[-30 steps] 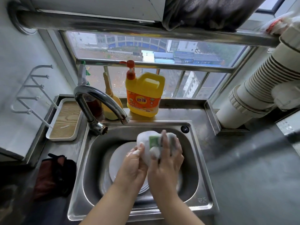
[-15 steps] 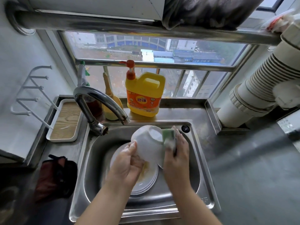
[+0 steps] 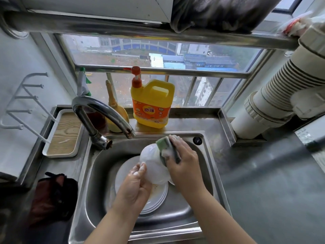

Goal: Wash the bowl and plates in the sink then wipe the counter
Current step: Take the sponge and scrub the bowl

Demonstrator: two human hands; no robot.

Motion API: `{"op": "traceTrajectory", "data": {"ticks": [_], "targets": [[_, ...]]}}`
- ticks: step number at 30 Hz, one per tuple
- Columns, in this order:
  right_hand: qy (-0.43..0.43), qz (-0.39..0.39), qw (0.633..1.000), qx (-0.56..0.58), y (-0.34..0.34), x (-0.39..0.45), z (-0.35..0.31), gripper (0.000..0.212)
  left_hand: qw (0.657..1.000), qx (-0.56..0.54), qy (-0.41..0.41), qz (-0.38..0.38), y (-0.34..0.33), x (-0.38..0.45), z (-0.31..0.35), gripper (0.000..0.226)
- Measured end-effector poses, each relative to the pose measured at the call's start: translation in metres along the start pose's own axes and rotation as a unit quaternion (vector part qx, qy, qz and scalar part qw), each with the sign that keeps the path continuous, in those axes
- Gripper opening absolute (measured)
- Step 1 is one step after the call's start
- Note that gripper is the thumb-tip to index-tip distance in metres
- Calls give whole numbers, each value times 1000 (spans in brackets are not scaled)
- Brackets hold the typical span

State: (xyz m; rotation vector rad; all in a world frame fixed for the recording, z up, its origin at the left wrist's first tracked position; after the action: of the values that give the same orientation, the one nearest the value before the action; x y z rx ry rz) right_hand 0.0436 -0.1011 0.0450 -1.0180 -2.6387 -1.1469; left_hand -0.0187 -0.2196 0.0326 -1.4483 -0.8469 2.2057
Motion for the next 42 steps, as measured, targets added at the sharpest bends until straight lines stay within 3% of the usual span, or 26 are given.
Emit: {"op": "traceTrajectory", "data": {"ticks": [5, 8, 10, 12, 13, 16, 17, 19, 22, 25, 28, 29, 32, 35, 42], "targets": [[44, -79, 995, -29, -7, -13, -7, 55, 993, 115, -36, 3, 1, 13, 10, 21], [-116, -118, 985, 58, 6, -29, 31, 46, 941, 329, -66, 56, 21, 29, 14, 12], [-237, -111, 958, 117, 20, -31, 53, 40, 870, 484, -75, 49, 32, 42, 13, 6], [-276, -80, 946, 150, 34, -27, 67, 36, 785, 612, -92, 24, 38, 57, 10, 15], [-282, -66, 945, 152, 41, -24, 72, 35, 731, 672, -117, 12, 38, 65, 6, 18], [-285, -39, 947, 140, 56, -14, 83, 31, 525, 809, -263, -25, 39, 96, -10, 16], [-286, -35, 947, 141, 60, -13, 86, 30, 482, 828, -284, -34, 39, 106, -18, 13], [-289, -37, 944, 156, 63, -11, 93, 28, 452, 842, -291, -35, 40, 128, -31, 12], [-298, -35, 931, 206, 60, -13, 105, 21, 474, 845, -248, -9, 43, 154, -49, 12], [-308, -35, 920, 239, 52, -16, 118, 20, 532, 827, -181, 24, 40, 169, -63, 23], [-307, -43, 915, 258, 45, -16, 124, 22, 576, 802, -144, 56, 40, 177, -74, 12], [-308, -44, 913, 266, 43, -16, 127, 23, 601, 785, -135, 61, 43, 180, -79, 10], [-314, -42, 905, 283, 37, -17, 131, 22, 718, 686, -81, 81, 50, 185, -91, 7], [-321, -41, 901, 289, 31, -18, 136, 20, 787, 614, -28, 61, 53, 191, -97, 17], [-336, -60, 893, 294, 18, -23, 138, 22, 823, 565, 20, 44, 57, 188, -104, 10]]}}
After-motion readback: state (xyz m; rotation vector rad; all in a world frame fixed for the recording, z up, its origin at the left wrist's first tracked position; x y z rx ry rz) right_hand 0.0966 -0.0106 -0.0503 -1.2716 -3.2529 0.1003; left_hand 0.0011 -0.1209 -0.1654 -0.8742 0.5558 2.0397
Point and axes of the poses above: each hand's wrist, its own x-axis towards the middle knuckle, its own y-axis out of the back of the hand, z = x × y, the point moved 2 cm from there along x, towards the middle knuckle, and after that the axes turned 12 degrees about y, right-handed, at the moved point
